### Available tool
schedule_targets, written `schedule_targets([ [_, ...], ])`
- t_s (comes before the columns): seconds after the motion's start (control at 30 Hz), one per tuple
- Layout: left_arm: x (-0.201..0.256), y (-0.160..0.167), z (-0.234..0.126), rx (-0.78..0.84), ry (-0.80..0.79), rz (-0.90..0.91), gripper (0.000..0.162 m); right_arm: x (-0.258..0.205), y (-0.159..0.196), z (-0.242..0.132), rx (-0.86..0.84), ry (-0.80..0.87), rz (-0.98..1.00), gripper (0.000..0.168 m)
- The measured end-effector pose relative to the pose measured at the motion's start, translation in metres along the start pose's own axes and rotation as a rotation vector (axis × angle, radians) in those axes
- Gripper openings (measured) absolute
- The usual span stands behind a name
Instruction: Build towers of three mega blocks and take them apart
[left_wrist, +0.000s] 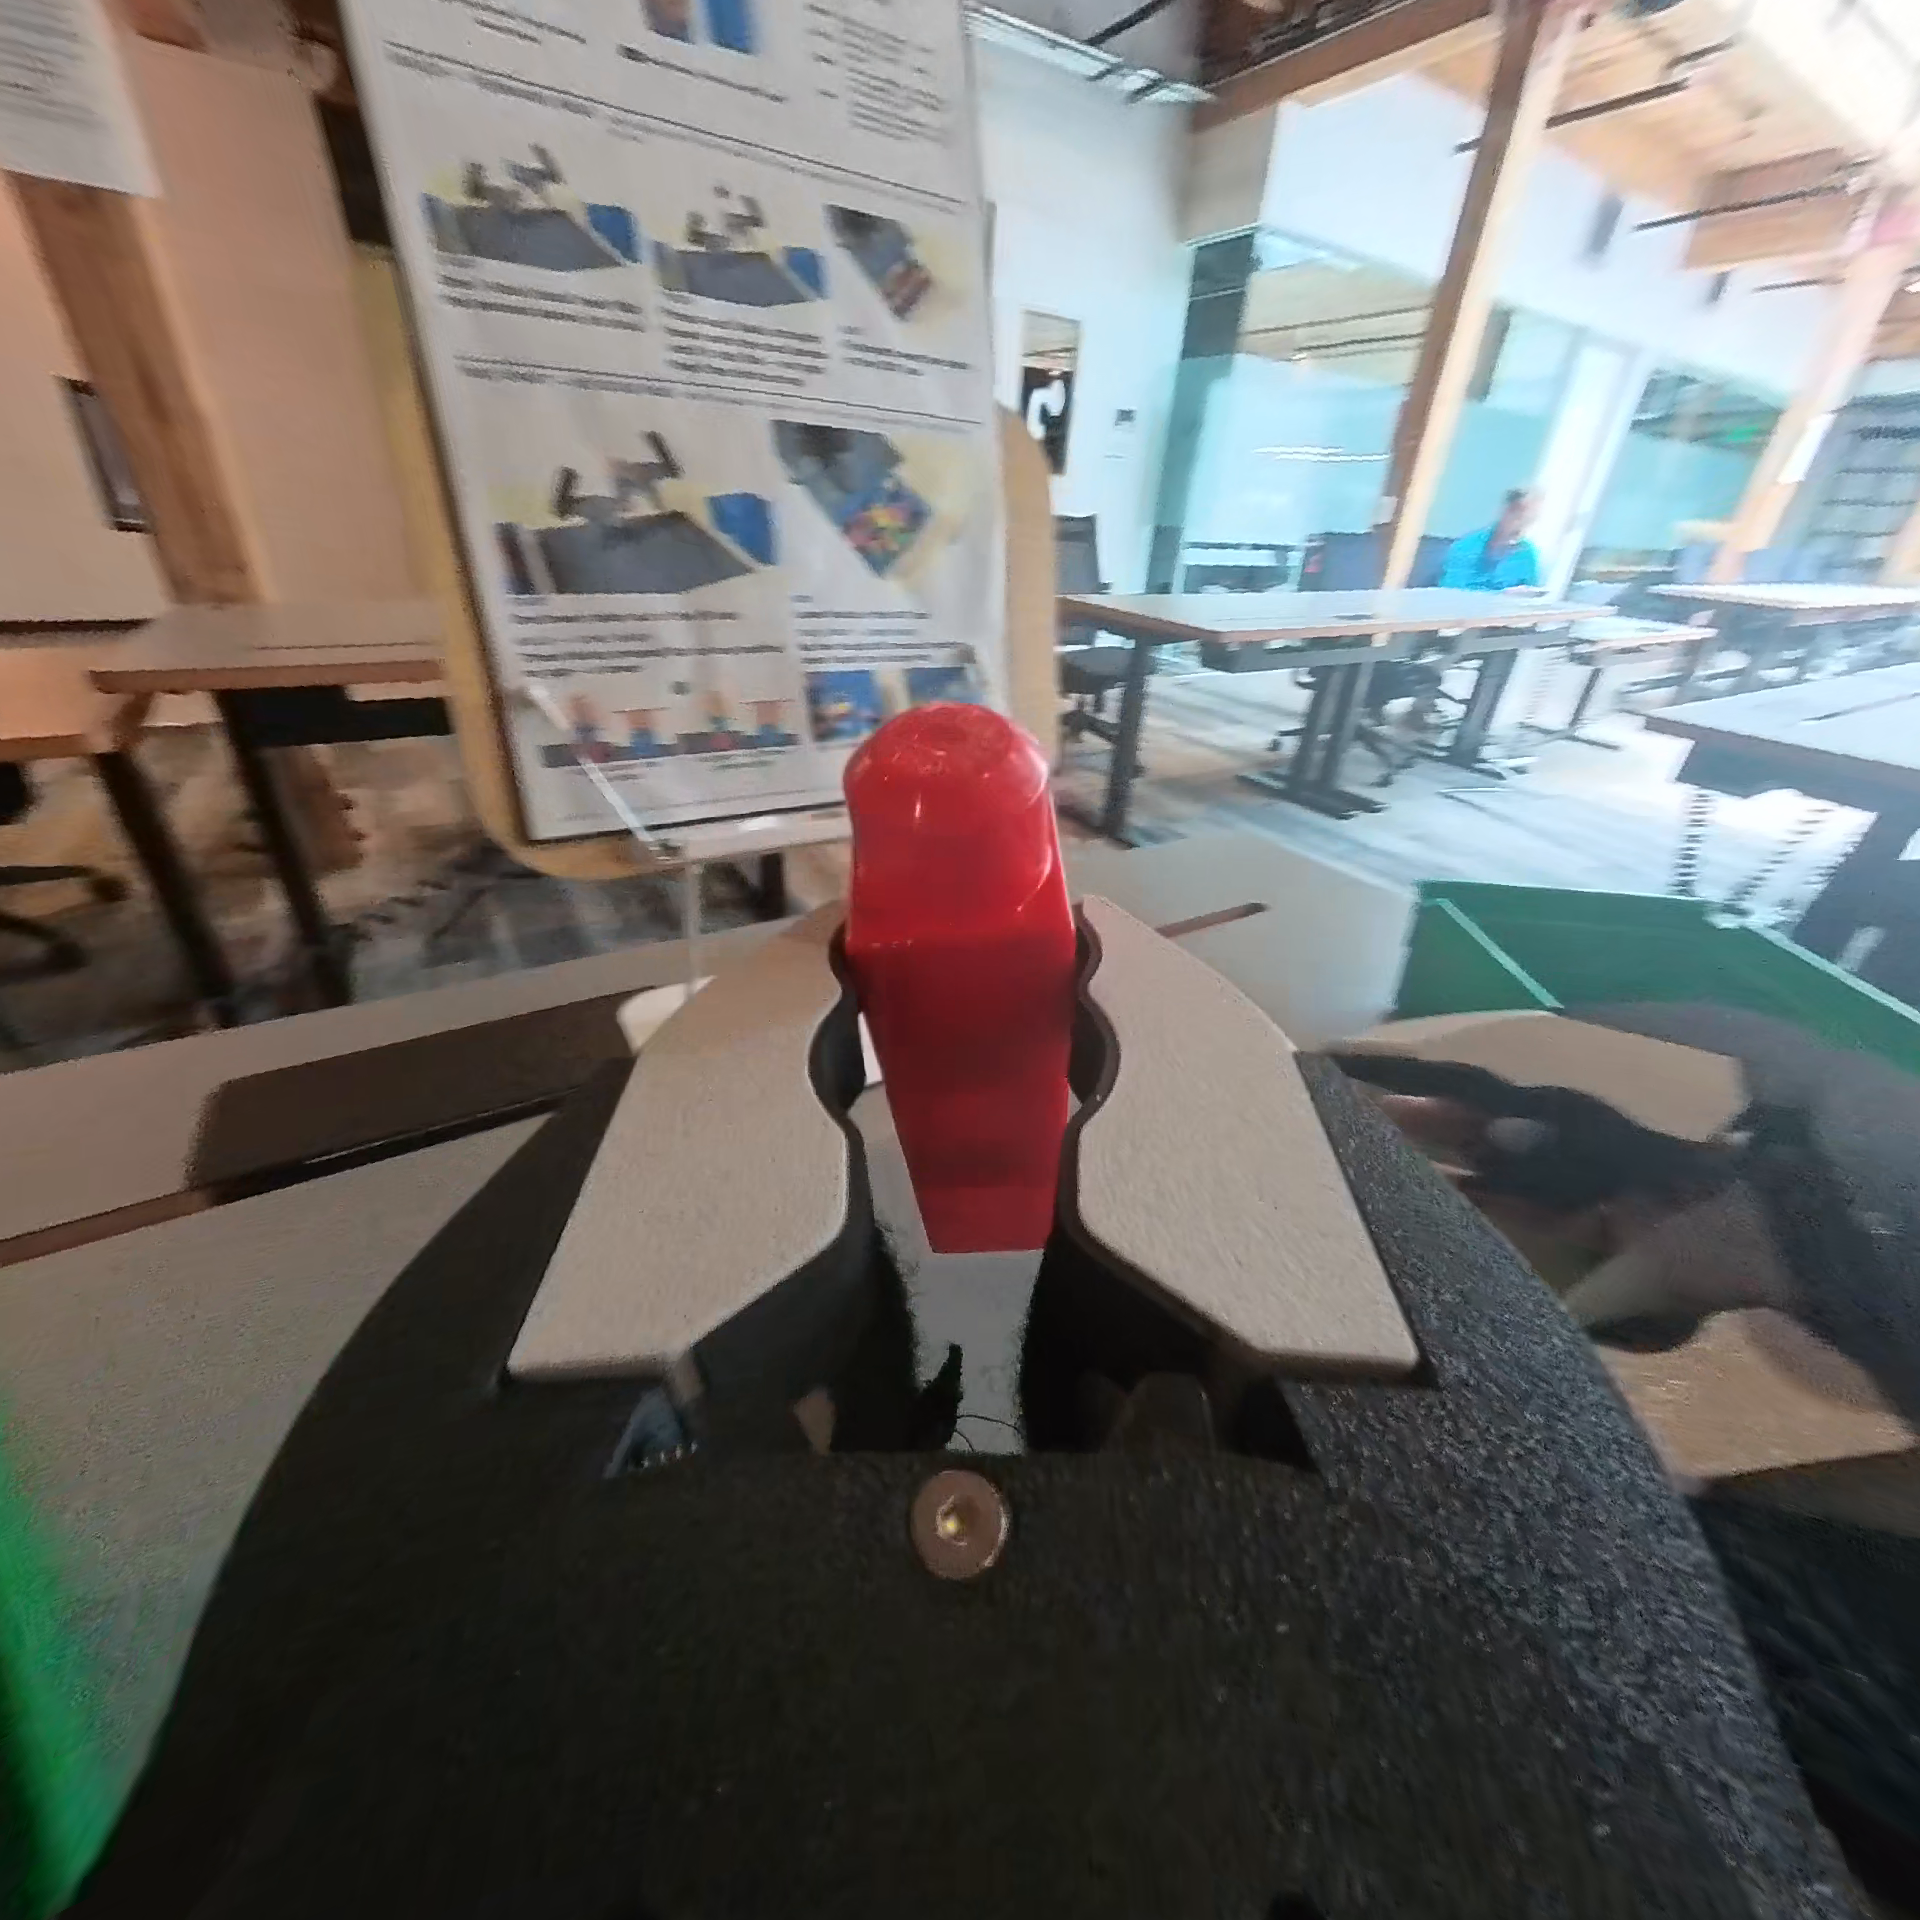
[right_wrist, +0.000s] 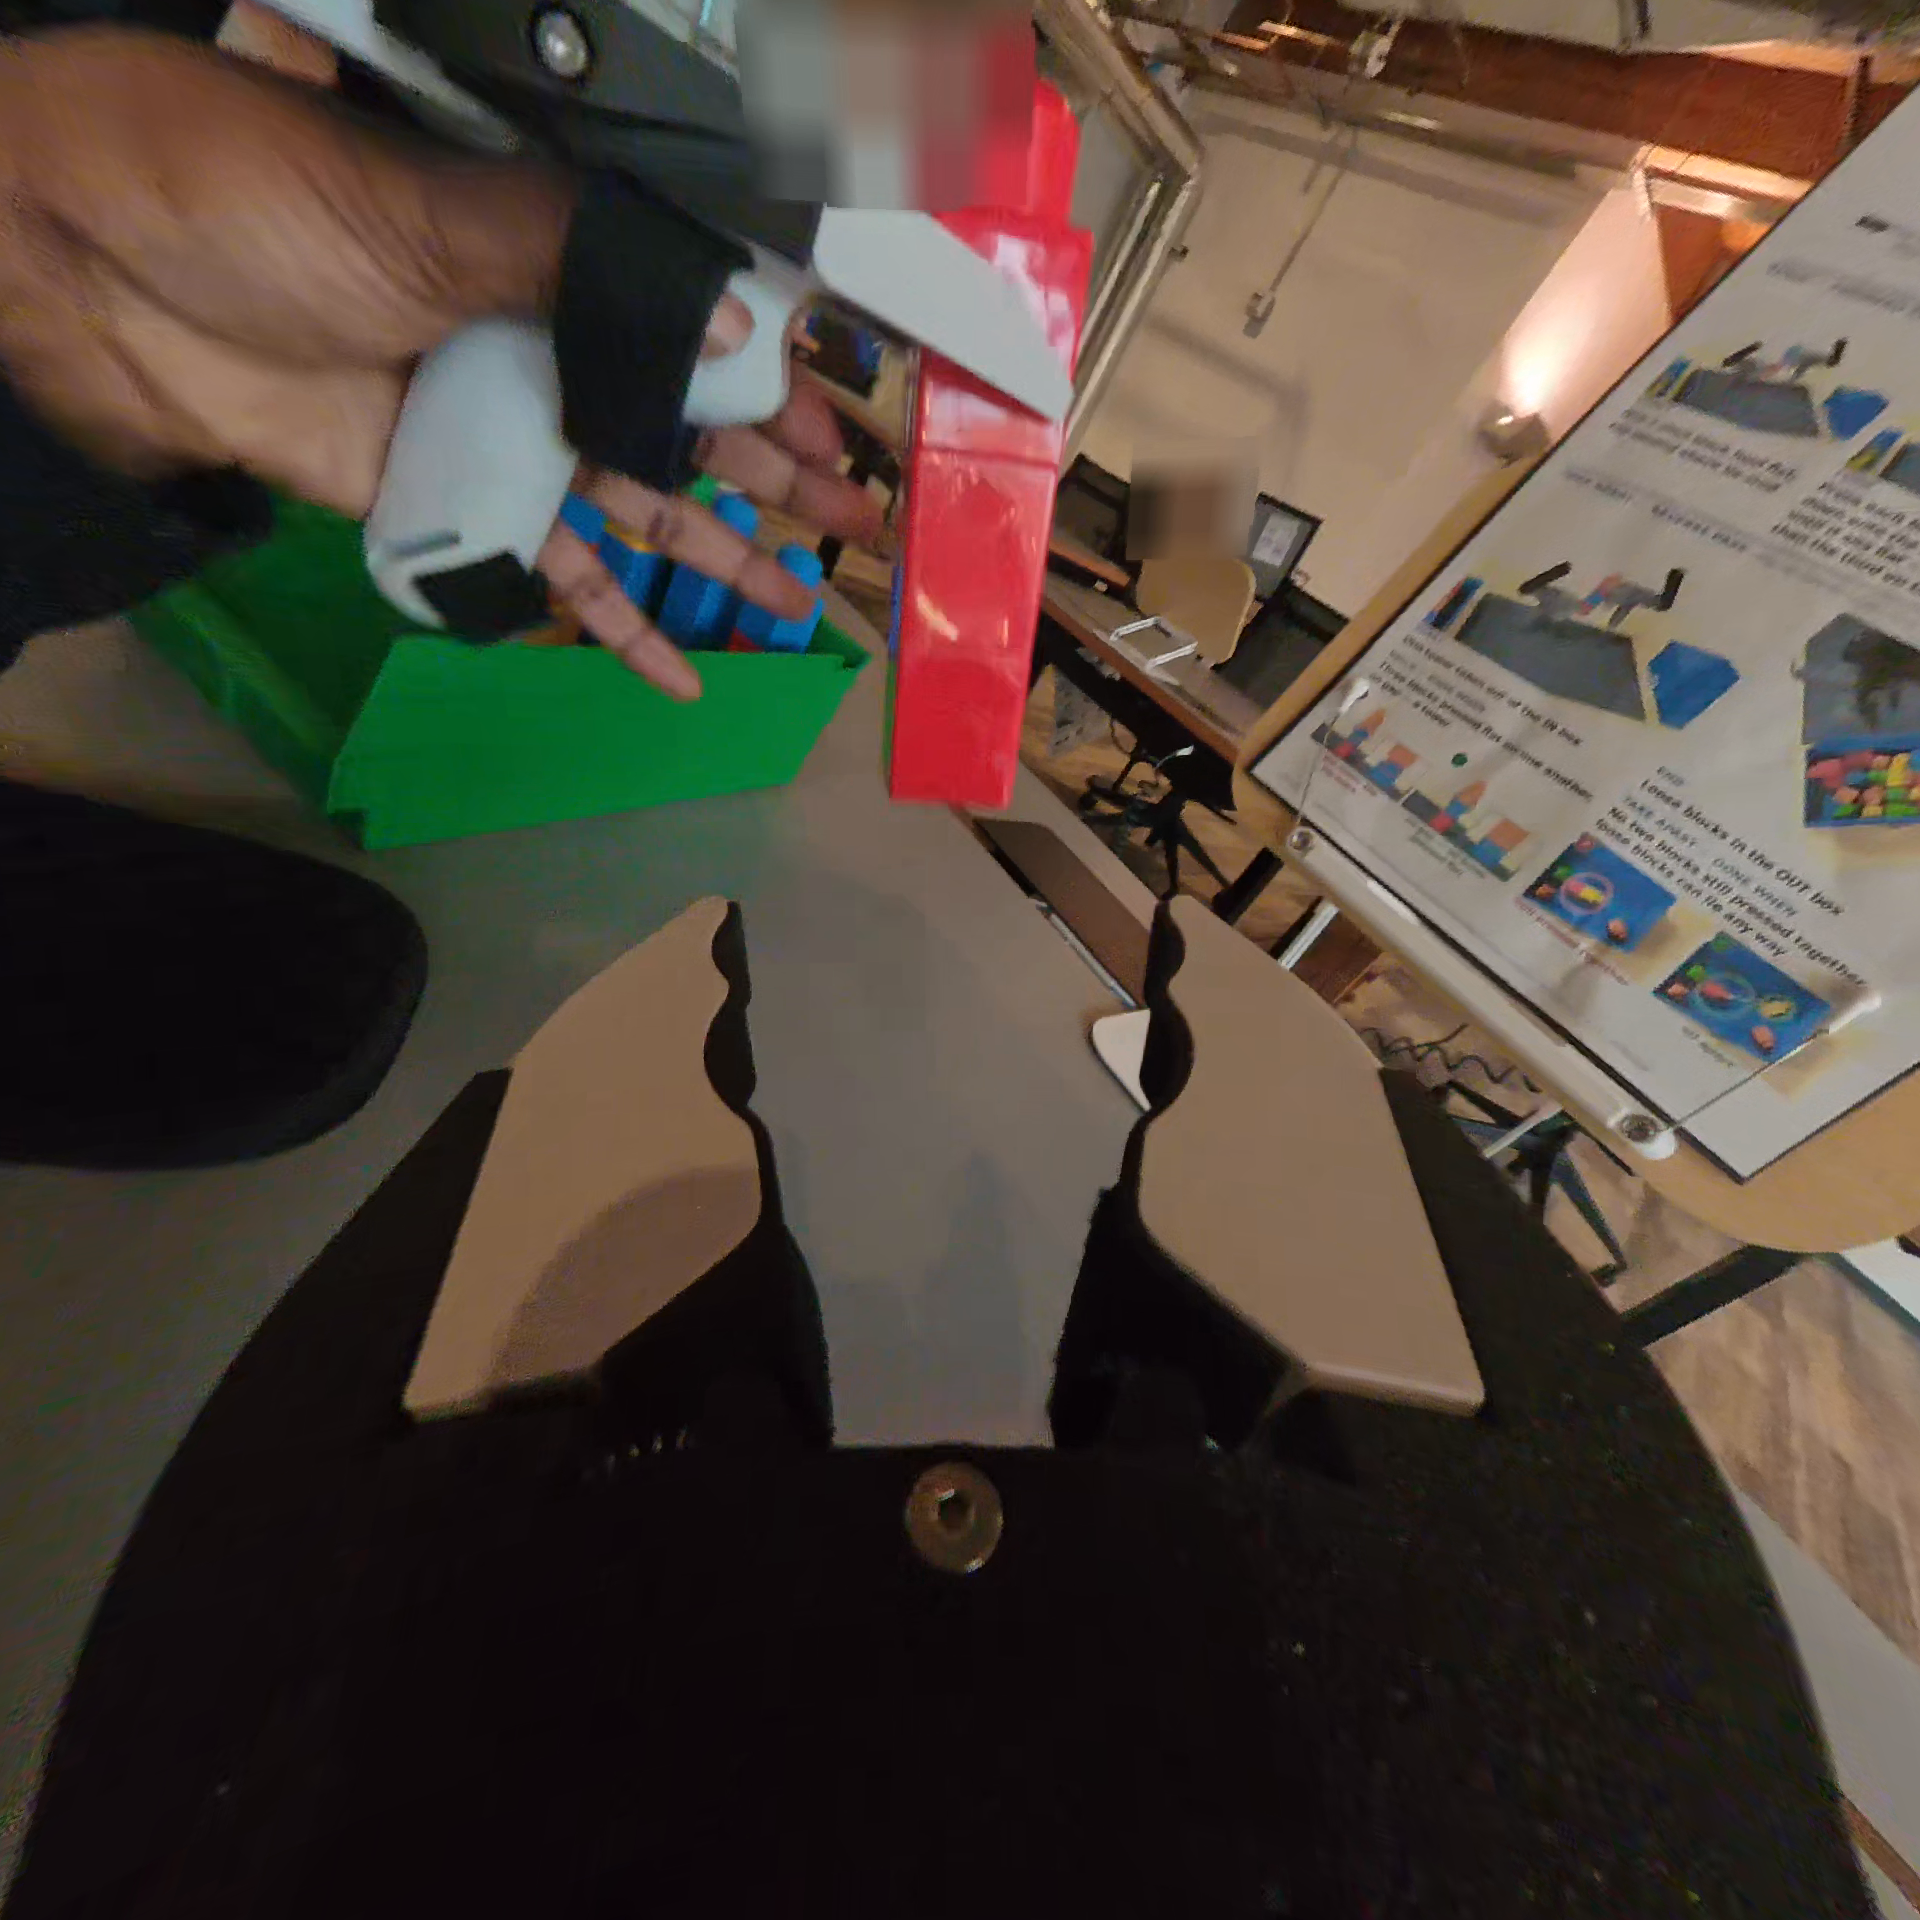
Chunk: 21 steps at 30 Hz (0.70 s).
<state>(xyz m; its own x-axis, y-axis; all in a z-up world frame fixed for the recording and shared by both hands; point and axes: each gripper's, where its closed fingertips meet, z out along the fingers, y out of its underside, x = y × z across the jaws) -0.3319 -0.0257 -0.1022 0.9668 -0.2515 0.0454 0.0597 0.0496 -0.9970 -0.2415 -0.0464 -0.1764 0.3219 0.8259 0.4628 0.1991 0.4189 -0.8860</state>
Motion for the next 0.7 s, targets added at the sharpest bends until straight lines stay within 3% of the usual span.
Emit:
schedule_targets([
  [0.33, 0.072, 0.019, 0.012, -0.028, 0.226, -0.113, 0.035, 0.005, 0.0, 0.012, -0.019, 0.096, -0.043, 0.07],
  [0.43, 0.083, 0.02, 0.011, -0.03, 0.273, -0.143, 0.035, 0.006, 0.004, 0.009, -0.047, 0.106, -0.082, 0.042],
  [0.57, 0.089, 0.022, 0.008, -0.024, 0.333, -0.115, 0.038, 0.01, 0.006, 0.0, -0.086, 0.1, -0.103, 0.039],
  [0.7, 0.099, 0.031, -0.005, -0.056, 0.452, 0.054, 0.078, 0.009, 0.014, -0.009, -0.184, 0.039, -0.194, 0.038],
])
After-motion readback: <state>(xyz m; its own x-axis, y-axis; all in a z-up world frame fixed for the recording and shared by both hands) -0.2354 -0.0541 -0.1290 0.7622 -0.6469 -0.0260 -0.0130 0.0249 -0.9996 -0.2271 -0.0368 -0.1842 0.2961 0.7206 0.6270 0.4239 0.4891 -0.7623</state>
